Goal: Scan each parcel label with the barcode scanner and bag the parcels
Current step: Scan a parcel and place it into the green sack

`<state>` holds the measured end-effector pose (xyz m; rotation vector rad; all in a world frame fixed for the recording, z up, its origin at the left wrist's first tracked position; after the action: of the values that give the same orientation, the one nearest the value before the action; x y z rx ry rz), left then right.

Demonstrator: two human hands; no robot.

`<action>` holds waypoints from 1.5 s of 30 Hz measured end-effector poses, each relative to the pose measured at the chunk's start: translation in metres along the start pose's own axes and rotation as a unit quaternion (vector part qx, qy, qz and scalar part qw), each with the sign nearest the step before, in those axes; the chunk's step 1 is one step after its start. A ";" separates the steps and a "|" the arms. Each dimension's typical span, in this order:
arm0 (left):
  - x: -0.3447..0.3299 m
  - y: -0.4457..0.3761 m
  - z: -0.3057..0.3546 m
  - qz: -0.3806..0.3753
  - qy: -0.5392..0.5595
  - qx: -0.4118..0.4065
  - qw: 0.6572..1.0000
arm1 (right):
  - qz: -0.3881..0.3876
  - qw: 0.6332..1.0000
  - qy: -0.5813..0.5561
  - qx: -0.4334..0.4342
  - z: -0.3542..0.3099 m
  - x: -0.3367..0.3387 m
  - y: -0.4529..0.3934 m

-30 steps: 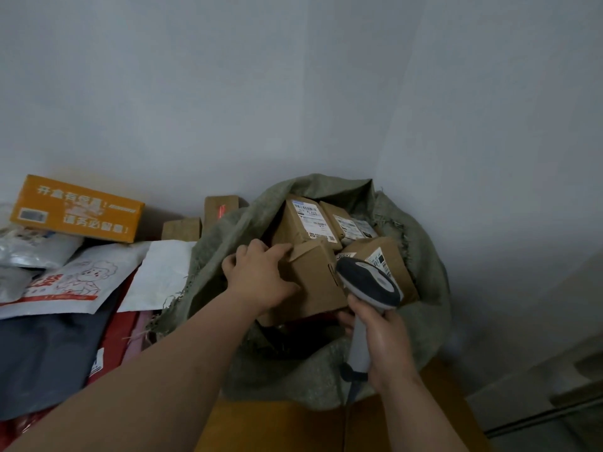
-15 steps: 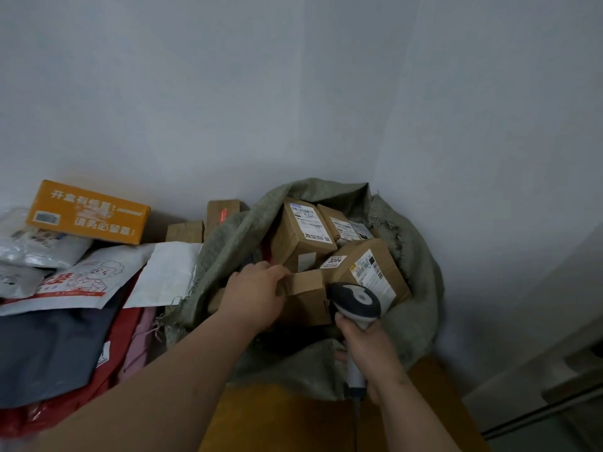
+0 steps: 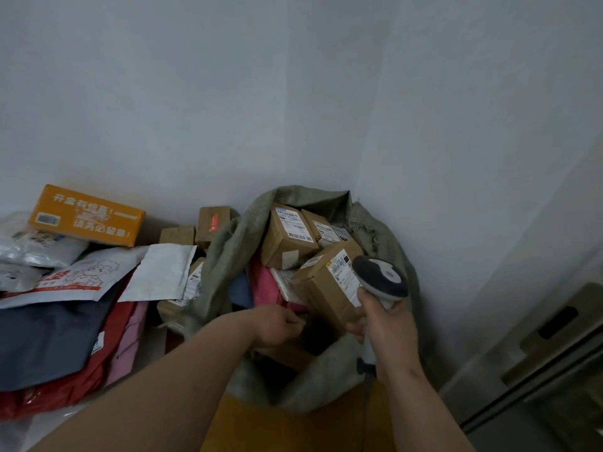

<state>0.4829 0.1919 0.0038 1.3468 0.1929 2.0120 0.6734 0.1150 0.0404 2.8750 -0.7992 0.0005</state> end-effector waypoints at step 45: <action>0.086 0.102 -0.302 0.369 0.034 0.132 0.920 | -0.183 0.977 0.061 -0.090 0.057 -0.349 0.089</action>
<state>0.1579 0.2441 -0.0180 1.6892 -0.0277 2.7349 0.3262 0.2097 -0.0167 2.7708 -0.2270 0.0566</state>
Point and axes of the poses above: each hand's wrist, its own y-axis away from the middle knuckle, its own x-axis out of the back of the hand, z = x × y, the point moved 7 cm from there along -y, towards the middle knuckle, and after that the axes turned 1 degree about y, right-handed, at the moved point
